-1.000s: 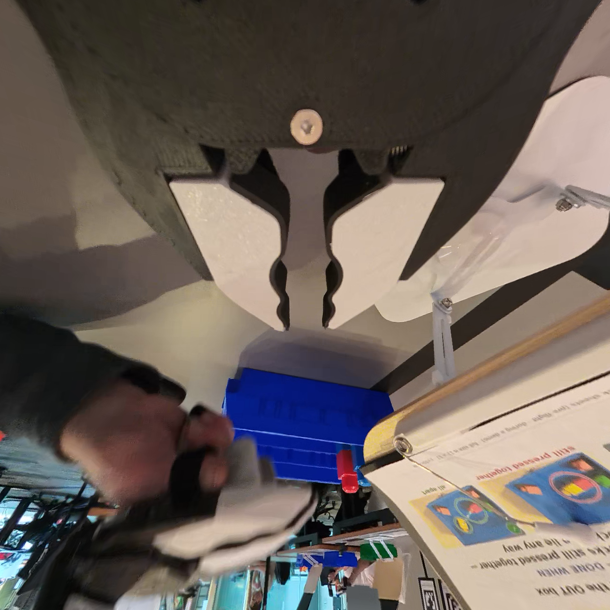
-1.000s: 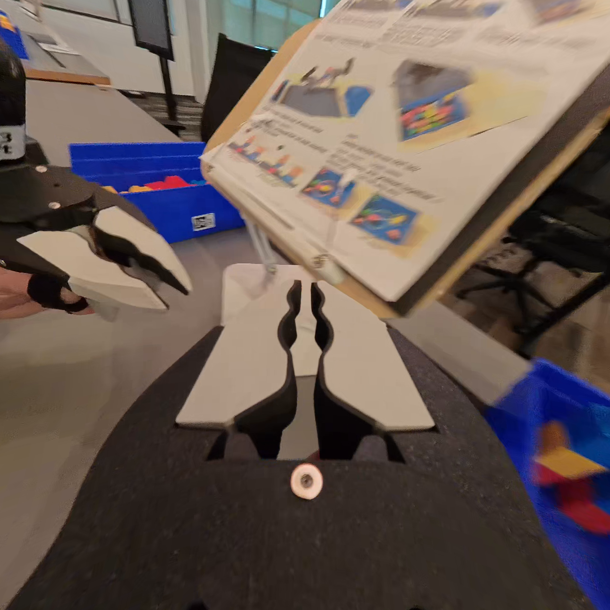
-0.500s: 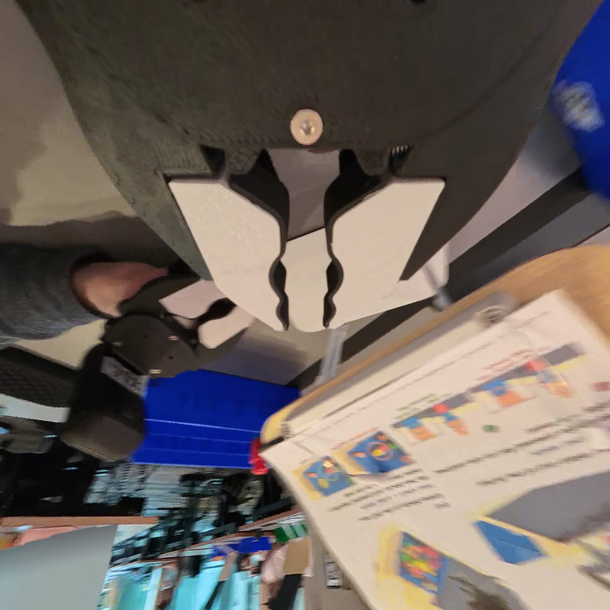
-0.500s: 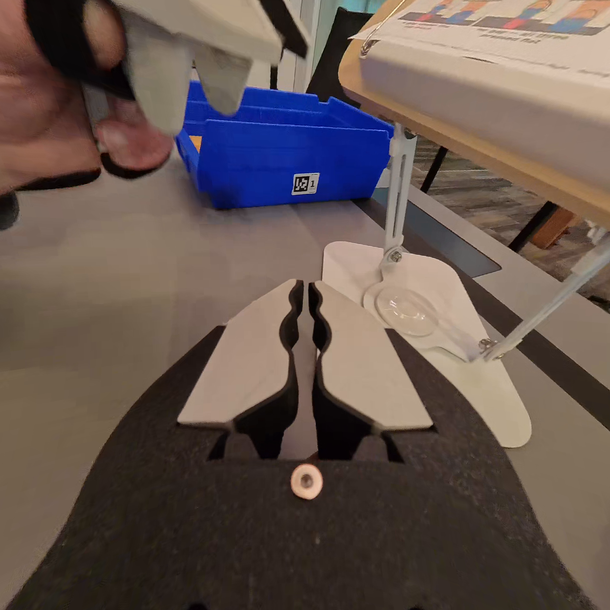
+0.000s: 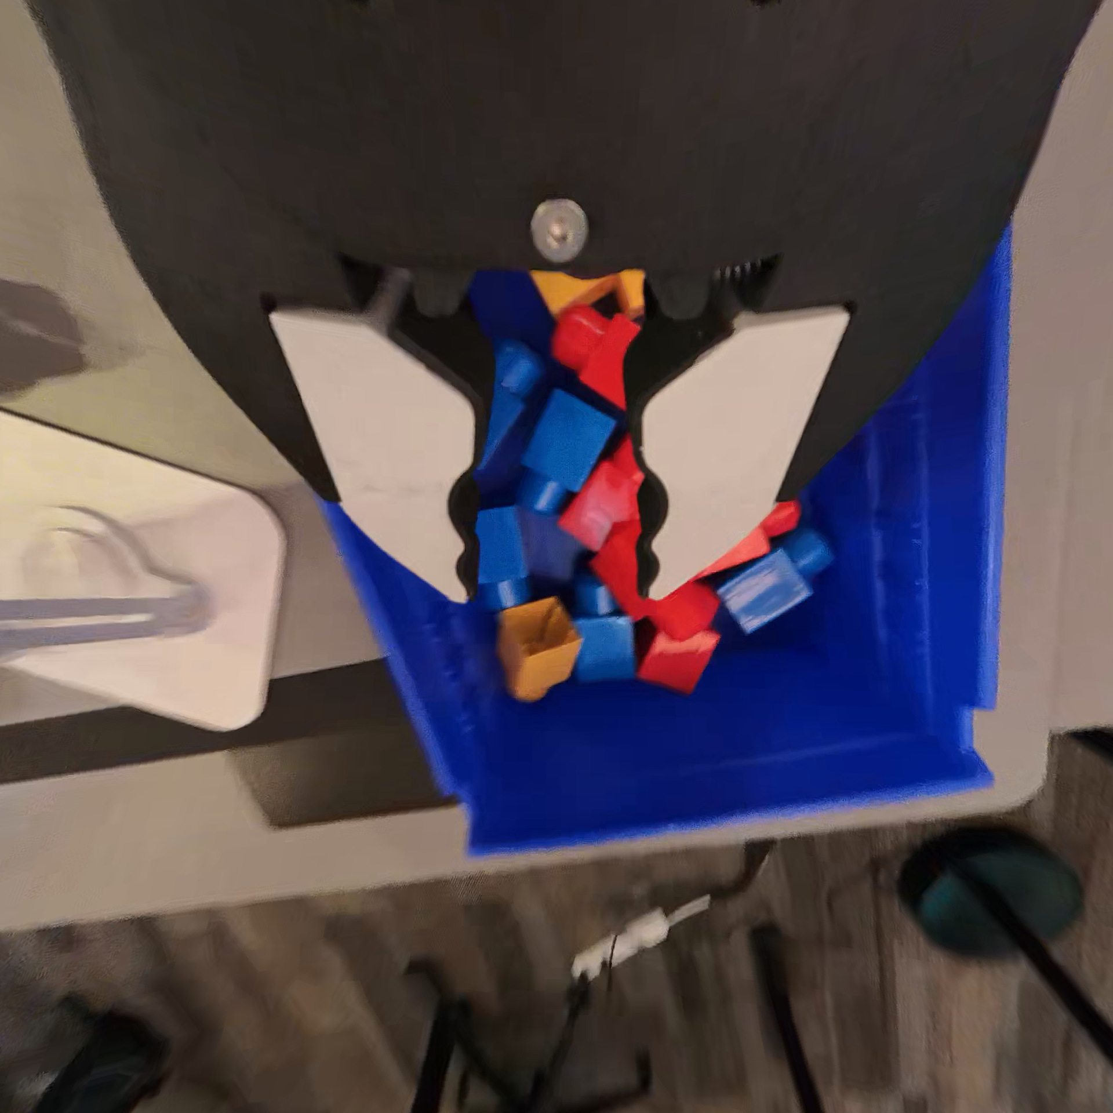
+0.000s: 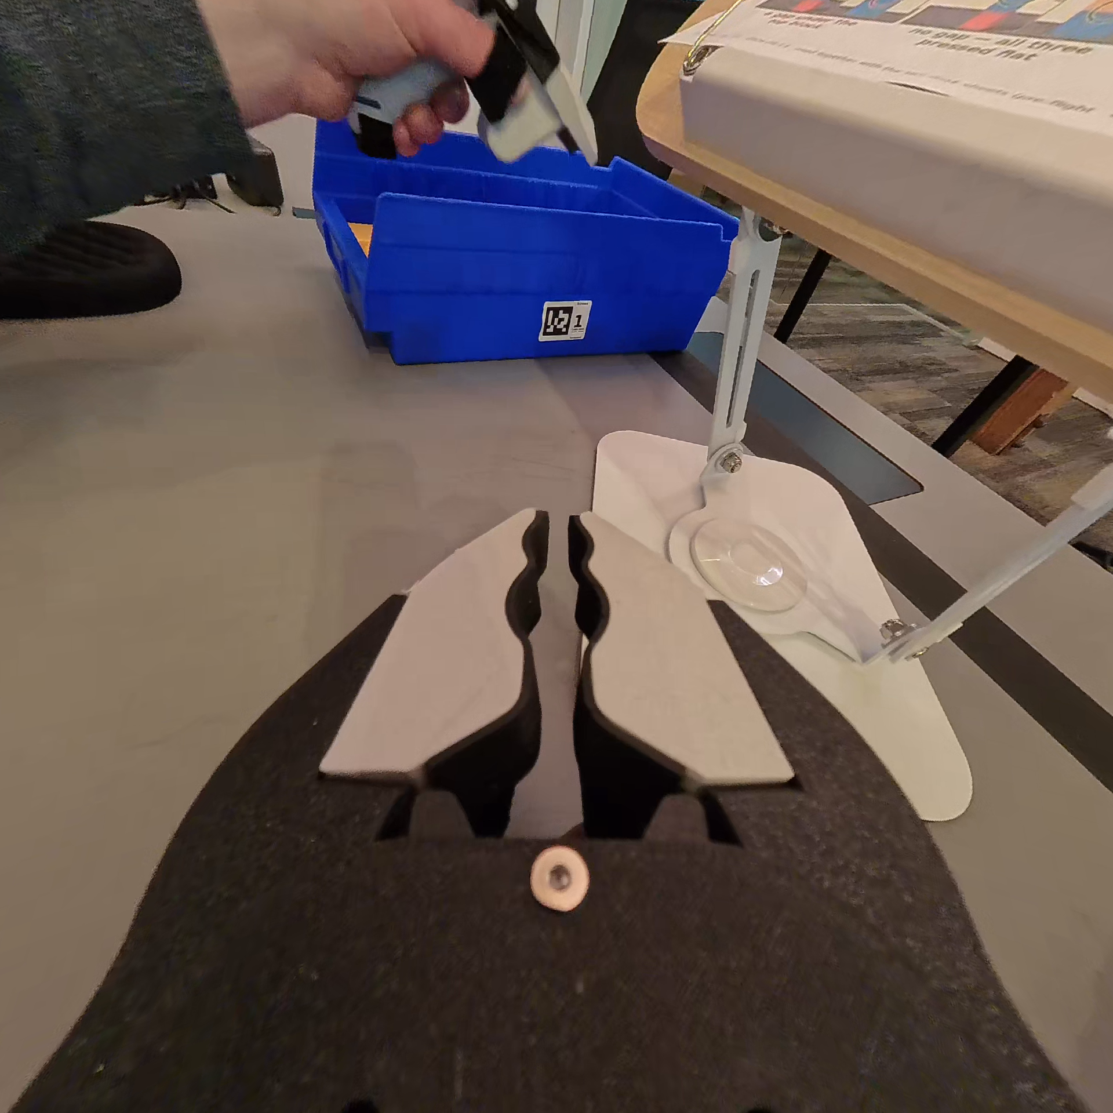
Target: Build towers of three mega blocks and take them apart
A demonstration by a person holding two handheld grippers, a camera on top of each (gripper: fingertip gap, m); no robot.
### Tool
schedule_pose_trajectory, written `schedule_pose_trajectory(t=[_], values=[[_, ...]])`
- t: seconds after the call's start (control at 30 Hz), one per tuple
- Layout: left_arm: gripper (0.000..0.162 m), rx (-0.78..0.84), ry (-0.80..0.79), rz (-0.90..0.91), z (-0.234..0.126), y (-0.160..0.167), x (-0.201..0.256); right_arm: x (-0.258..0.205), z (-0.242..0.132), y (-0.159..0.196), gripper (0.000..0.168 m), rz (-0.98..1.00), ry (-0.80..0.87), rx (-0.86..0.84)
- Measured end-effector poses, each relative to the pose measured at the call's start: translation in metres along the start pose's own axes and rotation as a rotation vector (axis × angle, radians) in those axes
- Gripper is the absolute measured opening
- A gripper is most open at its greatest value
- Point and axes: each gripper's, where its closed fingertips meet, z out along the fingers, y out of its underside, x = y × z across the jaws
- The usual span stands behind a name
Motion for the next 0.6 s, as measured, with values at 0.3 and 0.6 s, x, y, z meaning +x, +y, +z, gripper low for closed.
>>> schedule_pose_trajectory(t=[0.3, 0.6], values=[[0.065, -0.251, -0.047, -0.069, 0.061, 0.038, -0.040, -0.002, 0.001, 0.001, 0.006, -0.001, -0.013, -0.004], [0.046, -0.348, -0.064, 0.079, 0.088, 0.055, -0.025, -0.002, 0.001, 0.001, 0.007, 0.000, -0.021, -0.007]])
